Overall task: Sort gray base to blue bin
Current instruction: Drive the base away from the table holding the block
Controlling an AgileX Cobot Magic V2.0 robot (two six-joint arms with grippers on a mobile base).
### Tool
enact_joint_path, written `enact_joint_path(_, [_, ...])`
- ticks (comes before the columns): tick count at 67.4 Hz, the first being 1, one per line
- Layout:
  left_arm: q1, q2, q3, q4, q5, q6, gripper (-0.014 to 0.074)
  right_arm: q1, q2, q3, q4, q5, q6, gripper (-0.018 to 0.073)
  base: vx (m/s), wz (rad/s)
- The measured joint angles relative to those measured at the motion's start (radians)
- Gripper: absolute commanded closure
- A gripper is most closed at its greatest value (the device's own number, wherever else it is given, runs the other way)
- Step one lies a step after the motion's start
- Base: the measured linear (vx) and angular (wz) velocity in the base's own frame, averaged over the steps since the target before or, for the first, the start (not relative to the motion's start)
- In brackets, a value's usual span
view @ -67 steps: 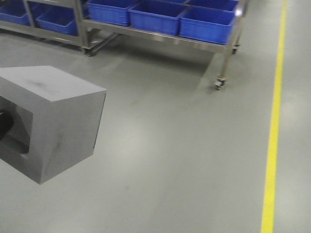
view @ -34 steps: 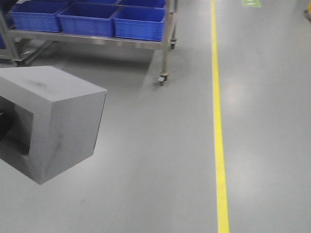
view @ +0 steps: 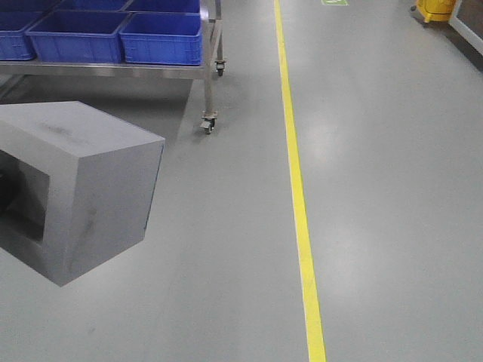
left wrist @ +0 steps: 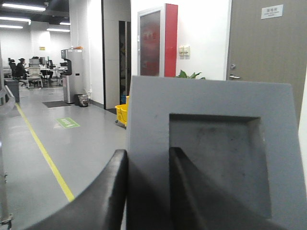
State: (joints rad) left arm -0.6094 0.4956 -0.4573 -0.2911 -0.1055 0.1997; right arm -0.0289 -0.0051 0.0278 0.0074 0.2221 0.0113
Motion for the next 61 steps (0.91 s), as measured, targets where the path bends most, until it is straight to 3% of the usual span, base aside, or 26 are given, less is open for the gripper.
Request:
enact_joint_path(35, [0.000, 0.000, 0.000, 0.000, 0.000, 0.000, 0.0603, 0.000, 0.000, 0.000, 0.000, 0.000, 0.000, 0.0564, 0.14, -0.19])
enact_joint_path(61, [0.000, 0.000, 0.000, 0.000, 0.001, 0.000, 0.0603, 0.000, 0.000, 0.000, 0.000, 0.000, 0.000, 0.0564, 0.26, 0.07])
